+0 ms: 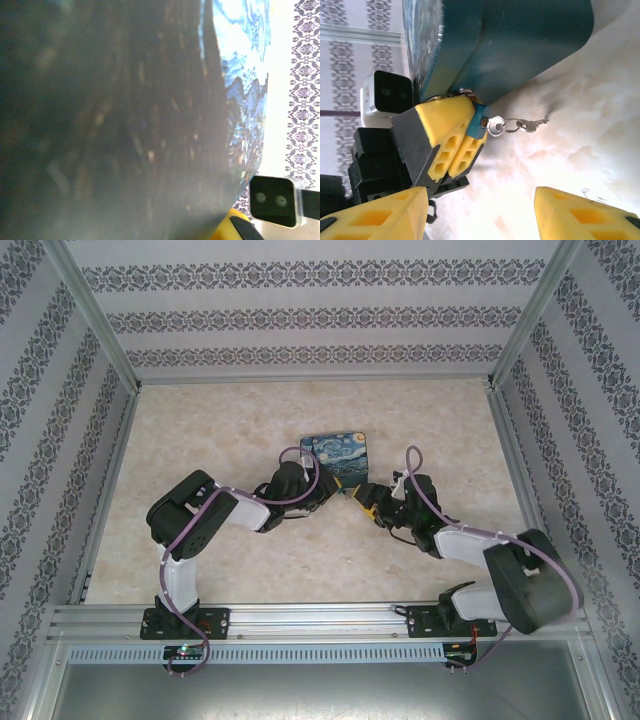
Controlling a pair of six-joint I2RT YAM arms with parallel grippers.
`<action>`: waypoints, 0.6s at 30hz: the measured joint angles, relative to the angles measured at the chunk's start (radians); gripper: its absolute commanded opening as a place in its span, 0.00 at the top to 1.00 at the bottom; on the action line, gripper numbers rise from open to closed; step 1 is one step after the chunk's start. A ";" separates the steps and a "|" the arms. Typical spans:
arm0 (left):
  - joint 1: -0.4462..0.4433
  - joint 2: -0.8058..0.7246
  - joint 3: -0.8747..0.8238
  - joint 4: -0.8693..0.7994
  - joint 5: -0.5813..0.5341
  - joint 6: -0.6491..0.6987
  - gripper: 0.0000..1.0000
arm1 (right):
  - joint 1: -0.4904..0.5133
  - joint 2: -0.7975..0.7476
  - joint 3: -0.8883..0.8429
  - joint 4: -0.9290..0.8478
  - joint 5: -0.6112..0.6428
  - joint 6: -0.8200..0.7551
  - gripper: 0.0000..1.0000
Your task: Unlock the padlock with the key
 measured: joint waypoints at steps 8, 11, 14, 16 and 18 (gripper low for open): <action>0.000 -0.019 0.033 -0.109 0.027 0.028 1.00 | 0.181 -0.082 0.246 -0.454 0.286 -0.472 0.47; 0.000 -0.023 0.048 -0.149 0.039 0.034 1.00 | 0.241 -0.061 0.271 -0.515 0.375 -0.606 0.51; 0.000 -0.025 0.063 -0.181 0.049 0.037 1.00 | 0.282 -0.009 0.273 -0.553 0.453 -0.701 0.53; 0.001 -0.028 0.069 -0.200 0.061 0.038 1.00 | 0.293 0.024 0.272 -0.564 0.493 -0.745 0.54; 0.001 -0.029 0.076 -0.215 0.069 0.039 1.00 | 0.295 0.051 0.272 -0.563 0.523 -0.774 0.55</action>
